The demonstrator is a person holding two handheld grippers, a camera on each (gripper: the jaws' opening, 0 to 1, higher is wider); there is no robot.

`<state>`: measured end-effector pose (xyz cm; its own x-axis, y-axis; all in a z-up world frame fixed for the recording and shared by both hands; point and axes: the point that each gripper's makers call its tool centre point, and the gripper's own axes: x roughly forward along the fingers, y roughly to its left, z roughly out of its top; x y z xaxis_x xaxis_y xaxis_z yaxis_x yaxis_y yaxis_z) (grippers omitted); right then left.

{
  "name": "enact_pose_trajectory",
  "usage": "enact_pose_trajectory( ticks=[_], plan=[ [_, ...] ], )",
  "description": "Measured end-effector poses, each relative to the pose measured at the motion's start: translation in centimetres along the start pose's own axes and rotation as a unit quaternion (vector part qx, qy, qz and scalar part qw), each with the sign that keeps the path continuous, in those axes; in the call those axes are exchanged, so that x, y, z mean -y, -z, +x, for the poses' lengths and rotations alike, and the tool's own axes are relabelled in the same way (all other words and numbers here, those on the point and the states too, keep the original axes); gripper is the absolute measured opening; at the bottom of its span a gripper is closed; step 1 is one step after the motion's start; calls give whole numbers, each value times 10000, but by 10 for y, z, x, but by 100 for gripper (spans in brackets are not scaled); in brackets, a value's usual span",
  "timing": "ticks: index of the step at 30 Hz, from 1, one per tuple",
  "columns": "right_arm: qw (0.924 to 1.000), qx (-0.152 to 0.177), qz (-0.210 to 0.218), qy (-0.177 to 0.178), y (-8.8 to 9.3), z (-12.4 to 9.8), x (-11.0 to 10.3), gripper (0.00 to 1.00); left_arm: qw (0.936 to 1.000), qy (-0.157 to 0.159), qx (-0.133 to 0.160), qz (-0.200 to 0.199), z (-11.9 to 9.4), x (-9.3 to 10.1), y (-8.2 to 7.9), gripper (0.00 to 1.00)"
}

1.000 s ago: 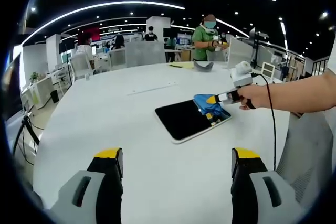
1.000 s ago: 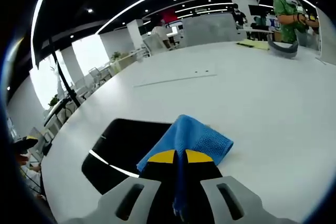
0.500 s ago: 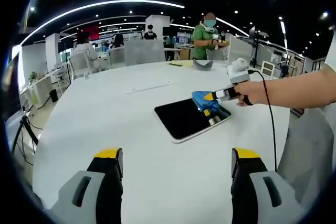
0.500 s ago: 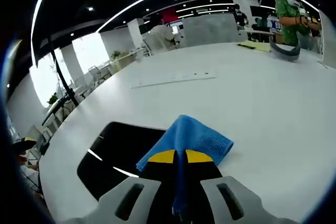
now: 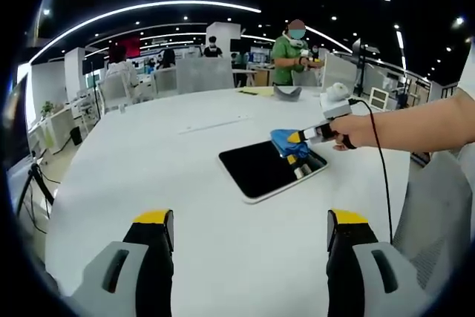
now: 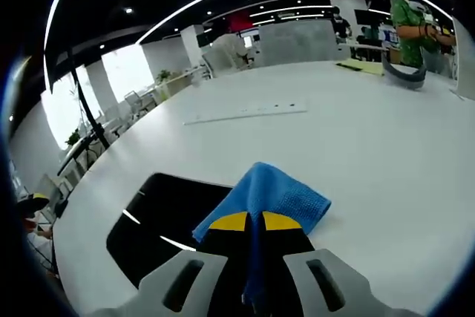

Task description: Wipe the mirror surface with the cleaning cloth until all visible marks leave the cleaned area.

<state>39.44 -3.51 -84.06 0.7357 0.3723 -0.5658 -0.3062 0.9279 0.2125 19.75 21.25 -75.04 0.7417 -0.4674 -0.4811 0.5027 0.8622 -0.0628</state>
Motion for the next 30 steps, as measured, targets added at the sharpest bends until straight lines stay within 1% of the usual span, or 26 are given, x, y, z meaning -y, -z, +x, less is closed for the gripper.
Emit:
enact_pose_trajectory(
  ticks=[3,10,20,30],
  plan=[
    [10000,-24,-27,-14,0,3,-1,1,10000,-19,8,-11,-1,-1,0,85],
    [9998,-94,-117,-97,-2,10,-14,1,10000,-36,-17,-35,-3,0,2,85],
    [9995,-159,-172,-209,-3,16,-26,1,9999,-61,-6,-79,-4,-3,4,85],
    [9986,-232,-292,-361,-1,20,-46,1,9999,-83,25,-91,-5,-7,3,85]
  ],
)
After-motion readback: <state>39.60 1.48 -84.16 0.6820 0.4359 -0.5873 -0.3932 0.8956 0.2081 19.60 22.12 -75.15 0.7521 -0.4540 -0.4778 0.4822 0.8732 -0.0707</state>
